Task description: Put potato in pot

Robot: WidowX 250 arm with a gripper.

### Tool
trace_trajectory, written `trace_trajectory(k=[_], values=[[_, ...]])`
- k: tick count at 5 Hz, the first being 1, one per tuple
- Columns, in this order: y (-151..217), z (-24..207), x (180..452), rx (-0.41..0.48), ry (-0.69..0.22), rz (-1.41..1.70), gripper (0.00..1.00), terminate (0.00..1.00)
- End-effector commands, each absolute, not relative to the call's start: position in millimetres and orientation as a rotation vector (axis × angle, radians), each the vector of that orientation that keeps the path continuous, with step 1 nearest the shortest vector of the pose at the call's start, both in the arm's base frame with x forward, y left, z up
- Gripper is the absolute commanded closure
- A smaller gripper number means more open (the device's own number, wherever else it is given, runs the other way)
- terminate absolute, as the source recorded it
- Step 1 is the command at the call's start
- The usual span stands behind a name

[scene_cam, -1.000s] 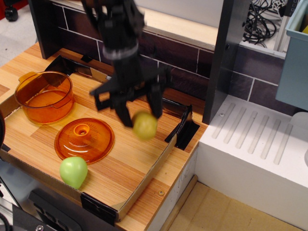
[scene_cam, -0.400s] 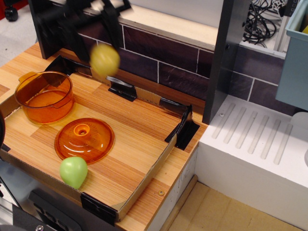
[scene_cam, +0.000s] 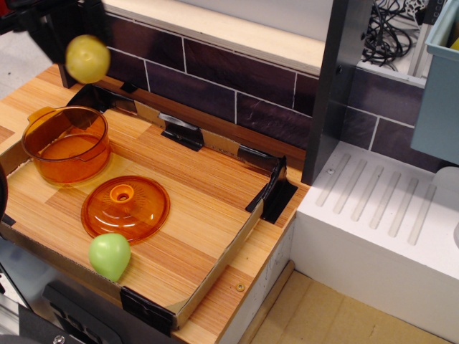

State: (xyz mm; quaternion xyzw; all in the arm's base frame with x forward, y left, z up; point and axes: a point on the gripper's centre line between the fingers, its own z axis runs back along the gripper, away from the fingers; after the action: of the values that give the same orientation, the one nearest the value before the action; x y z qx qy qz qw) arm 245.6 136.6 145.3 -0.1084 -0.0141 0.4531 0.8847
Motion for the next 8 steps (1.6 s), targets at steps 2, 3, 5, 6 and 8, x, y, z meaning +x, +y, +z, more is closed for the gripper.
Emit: trace_trajectory(k=[2,3,5,6,8], values=[[194,123,252,-0.111,-0.084,0.967,1.0,0.0],[197,115,252,-0.059,-0.118,0.953,1.0,0.0],[194,113,255,-0.017,-0.104,0.934,0.0,0.0],[179,123,259,-0.046,-0.119,0.931,0.0,0.0],[131,180,262,-0.116,-0.067,0.866,0.0,0.0]])
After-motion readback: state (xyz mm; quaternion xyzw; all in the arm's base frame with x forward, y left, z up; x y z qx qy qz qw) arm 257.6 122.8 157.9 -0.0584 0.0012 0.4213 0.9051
